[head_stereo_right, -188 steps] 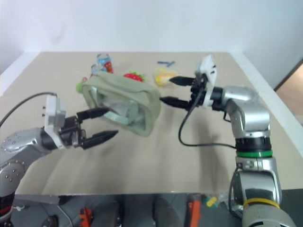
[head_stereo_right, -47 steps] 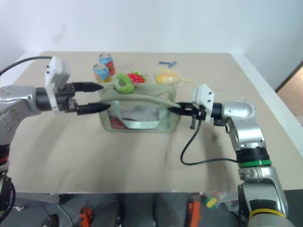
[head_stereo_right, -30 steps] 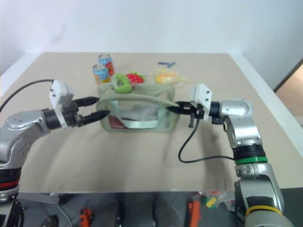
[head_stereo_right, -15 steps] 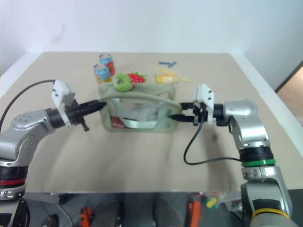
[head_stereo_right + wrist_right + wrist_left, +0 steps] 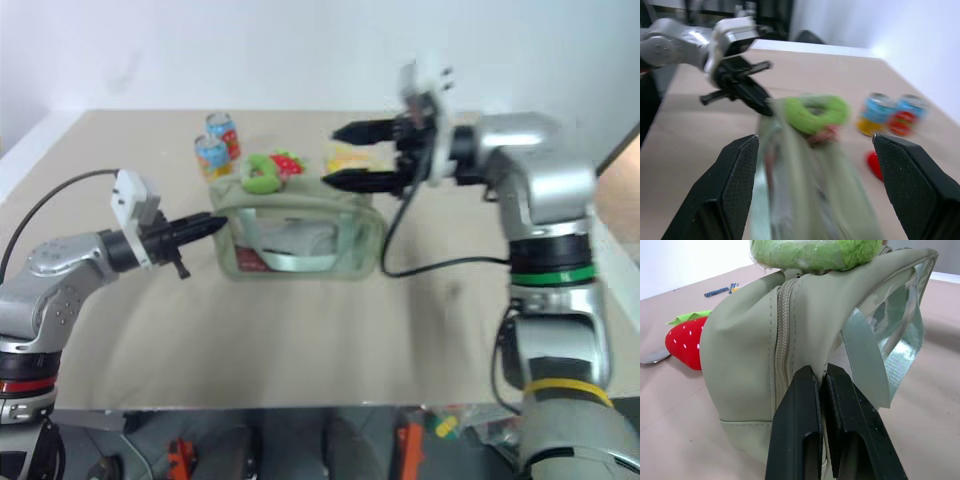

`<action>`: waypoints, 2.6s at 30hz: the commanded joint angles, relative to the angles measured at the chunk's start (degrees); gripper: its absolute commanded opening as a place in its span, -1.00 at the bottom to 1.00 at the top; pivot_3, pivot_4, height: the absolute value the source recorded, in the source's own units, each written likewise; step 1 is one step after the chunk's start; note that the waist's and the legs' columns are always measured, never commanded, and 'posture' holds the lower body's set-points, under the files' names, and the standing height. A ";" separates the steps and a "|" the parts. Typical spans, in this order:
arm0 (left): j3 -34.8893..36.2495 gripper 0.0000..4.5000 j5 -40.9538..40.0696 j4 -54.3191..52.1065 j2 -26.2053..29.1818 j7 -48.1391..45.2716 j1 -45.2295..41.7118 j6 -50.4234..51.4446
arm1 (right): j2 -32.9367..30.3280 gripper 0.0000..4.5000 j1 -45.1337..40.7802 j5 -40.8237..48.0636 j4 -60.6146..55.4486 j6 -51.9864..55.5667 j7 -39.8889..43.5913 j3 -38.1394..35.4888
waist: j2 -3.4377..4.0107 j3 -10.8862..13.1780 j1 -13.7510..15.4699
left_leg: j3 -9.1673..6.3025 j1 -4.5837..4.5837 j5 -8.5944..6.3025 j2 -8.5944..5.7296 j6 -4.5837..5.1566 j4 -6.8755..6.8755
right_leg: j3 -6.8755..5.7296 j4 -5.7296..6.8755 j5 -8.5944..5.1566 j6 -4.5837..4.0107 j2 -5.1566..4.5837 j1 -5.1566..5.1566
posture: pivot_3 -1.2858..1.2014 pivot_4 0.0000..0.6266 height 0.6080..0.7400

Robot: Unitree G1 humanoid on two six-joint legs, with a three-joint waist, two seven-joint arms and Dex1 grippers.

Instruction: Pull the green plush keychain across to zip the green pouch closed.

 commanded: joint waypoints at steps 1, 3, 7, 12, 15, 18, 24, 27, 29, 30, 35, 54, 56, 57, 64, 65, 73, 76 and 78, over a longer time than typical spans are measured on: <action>0.39 -1.00 -1.31 -2.31 -0.83 0.13 -0.58 -0.11 | 4.50 0.67 -3.37 -1.14 0.12 -2.28 -2.46 1.28 | 0.00 0.00 0.09 | -0.02 -0.08 0.00 0.00 0.00 0.02 | -0.02 0.00 0.00 0.00 -0.01 -0.07 | 0.03 -0.52 1.00; 0.94 -1.00 -2.13 -2.90 -1.01 0.04 -0.37 0.34 | 7.87 0.67 -4.39 -2.56 2.65 -3.50 -3.96 2.65 | 0.00 0.00 0.19 | -0.12 -0.26 0.00 -0.01 0.00 0.08 | -0.14 0.00 0.02 -0.01 -0.04 -0.18 | 0.03 -0.52 1.00; 0.57 -1.00 -1.85 -3.76 -0.84 0.14 0.74 0.46 | 11.94 0.67 -6.01 -4.36 6.37 -5.87 -4.46 4.13 | 0.00 0.00 0.33 | -0.21 -0.70 0.00 -0.03 0.00 0.19 | -0.25 0.01 0.13 -0.10 -0.09 -0.52 | 0.03 -0.52 1.00; 0.44 -1.00 -1.62 -4.60 -1.07 0.76 1.35 0.66 | 13.54 0.43 -5.07 -6.71 10.14 -9.00 -4.10 5.35 | -0.01 -0.01 0.32 | -0.23 -0.76 0.00 -0.07 0.00 0.17 | -0.28 0.00 0.24 -0.29 -0.12 -0.56 | 0.03 -0.52 1.00; 0.19 -1.00 -1.42 -4.82 -1.13 1.05 1.96 0.38 | 13.57 0.01 -4.43 -8.10 12.50 -10.47 -3.48 5.80 | 0.00 -0.01 0.31 | -0.26 -0.75 0.00 -0.06 0.00 0.18 | -0.34 0.00 0.23 -0.27 -0.11 -0.56 | 0.03 -0.52 1.00; 0.11 -1.00 -1.23 -4.78 -1.13 1.25 2.15 0.23 | 13.28 -0.46 -3.92 -9.51 14.16 -11.73 -2.80 6.14 | 0.00 -0.01 0.30 | -0.29 -0.75 0.01 -0.04 0.00 0.18 | -0.39 0.01 0.21 -0.25 -0.10 -0.56 | 0.03 -0.52 1.00; -0.07 -1.00 -0.85 -4.46 -1.18 1.41 1.85 0.07 | 12.61 -0.97 -2.59 -11.32 14.46 -13.29 -1.25 6.49 | 0.00 -0.01 0.30 | -0.35 -0.74 0.02 -0.04 -0.01 0.19 | -0.44 0.02 0.22 -0.27 -0.09 -0.53 | 0.03 -0.52 1.00; -0.29 -1.00 -0.56 -4.19 -1.30 1.49 1.50 0.00 | 12.28 -0.97 -1.93 -10.82 13.06 -13.69 0.12 6.07 | 0.00 -0.01 0.31 | -0.35 -0.74 0.02 -0.04 -0.01 0.19 | -0.45 0.02 0.22 -0.26 -0.09 -0.52 | 0.03 -0.52 1.00; -0.37 -1.00 -0.38 -4.06 -1.38 1.51 1.37 -0.06 | 12.54 -0.97 -1.62 -9.60 12.03 -14.31 0.64 5.05 | 0.00 -0.01 0.31 | -0.38 -0.73 0.03 -0.04 -0.02 0.20 | -0.48 0.02 0.21 -0.26 -0.10 -0.49 | 0.03 -0.52 1.00; -0.47 -1.00 -0.26 -3.96 -1.70 1.79 1.14 -0.16 | 12.81 -0.97 -1.50 -8.77 10.82 -15.12 -0.04 3.84 | 0.00 -0.01 0.31 | -0.39 -0.73 0.03 -0.04 -0.02 0.20 | -0.49 0.02 0.21 -0.25 -0.10 -0.49 | 0.03 -0.52 1.00; -0.90 -1.00 0.09 -3.86 -3.21 3.25 -0.26 -0.15 | 12.89 -0.97 -1.27 -7.06 6.25 -19.15 -5.06 -1.14 | 0.00 -0.01 0.36 | -0.45 -0.75 0.05 -0.05 -0.04 0.21 | -0.54 0.03 0.19 -0.22 -0.10 -0.49 | 0.03 -0.52 1.00; -2.81 -1.00 1.77 -2.58 -8.29 9.98 -4.24 0.61 | 0.07 -0.97 4.91 -7.94 0.47 -25.37 -11.60 -8.29 | 0.00 -0.01 0.12 | -0.44 -0.77 0.08 -0.01 -0.03 0.20 | -0.51 0.06 0.25 -0.33 -0.04 -0.55 | 0.03 -0.52 1.00; -2.71 -1.00 1.91 -2.42 -8.36 10.21 -4.24 0.60 | -0.57 -0.97 5.40 -8.12 0.49 -25.46 -11.70 -8.33 | 0.00 -0.01 0.14 | -0.43 -0.76 0.08 -0.01 -0.02 0.22 | -0.51 0.06 0.20 -0.21 -0.04 -0.54 | 0.03 -0.52 1.00; -2.61 -1.00 1.98 -2.45 -8.29 10.33 -4.14 0.56 | -1.37 -0.97 5.78 -8.48 0.81 -25.74 -11.78 -8.66 | 0.00 -0.01 0.14 | -0.44 -0.76 0.09 -0.02 -0.02 0.22 | -0.51 0.06 0.17 -0.17 -0.04 -0.54 | 0.03 -0.52 1.00; -2.48 -1.00 2.44 -4.17 -7.84 11.59 -3.01 0.50 | -9.01 -0.97 8.72 -10.49 3.86 -28.63 -12.45 -11.05 | 0.00 -0.01 0.26 | -0.41 -0.78 0.09 -0.06 -0.01 0.21 | -0.46 0.05 0.17 -0.17 -0.08 -0.54 | 0.03 -0.52 1.00; -2.56 -1.00 2.51 -4.51 -7.84 11.85 -2.77 0.49 | -10.40 -0.97 9.54 -10.97 4.52 -29.22 -12.61 -11.51 | 0.00 -0.01 0.27 | -0.41 -0.78 0.09 -0.07 -0.02 0.20 | -0.46 0.04 0.17 -0.17 -0.08 -0.54 | 0.03 -0.52 1.00; -2.72 -1.00 3.34 -6.51 -7.84 13.59 -0.99 0.43 | -17.96 -0.97 18.74 -15.97 5.71 -33.34 -15.02 -11.94 | 0.00 -0.01 0.16 | -0.32 -0.66 0.09 -0.06 -0.01 0.20 | -0.35 0.05 0.14 -0.11 -0.07 -0.48 | 0.03 -0.52 1.00; -2.93 -1.00 3.70 -6.67 -7.91 13.93 -0.97 0.43 | -18.01 -0.97 23.03 -16.83 3.13 -31.56 -17.08 -11.93 | 0.01 -0.01 0.11 | -0.20 -0.53 0.13 -0.05 0.04 0.20 | -0.21 0.07 0.20 -0.04 -0.04 -0.43 | 0.03 -0.52 1.00; -3.06 -1.00 3.79 -6.71 -7.92 14.08 -1.04 0.43 | -17.25 -0.97 25.43 -17.41 1.15 -30.01 -18.90 -11.56 | 0.01 -0.01 0.12 | -0.19 -0.53 0.17 -0.06 0.08 0.21 | -0.18 0.07 0.25 0.02 -0.04 -0.43 | 0.03 -0.52 1.00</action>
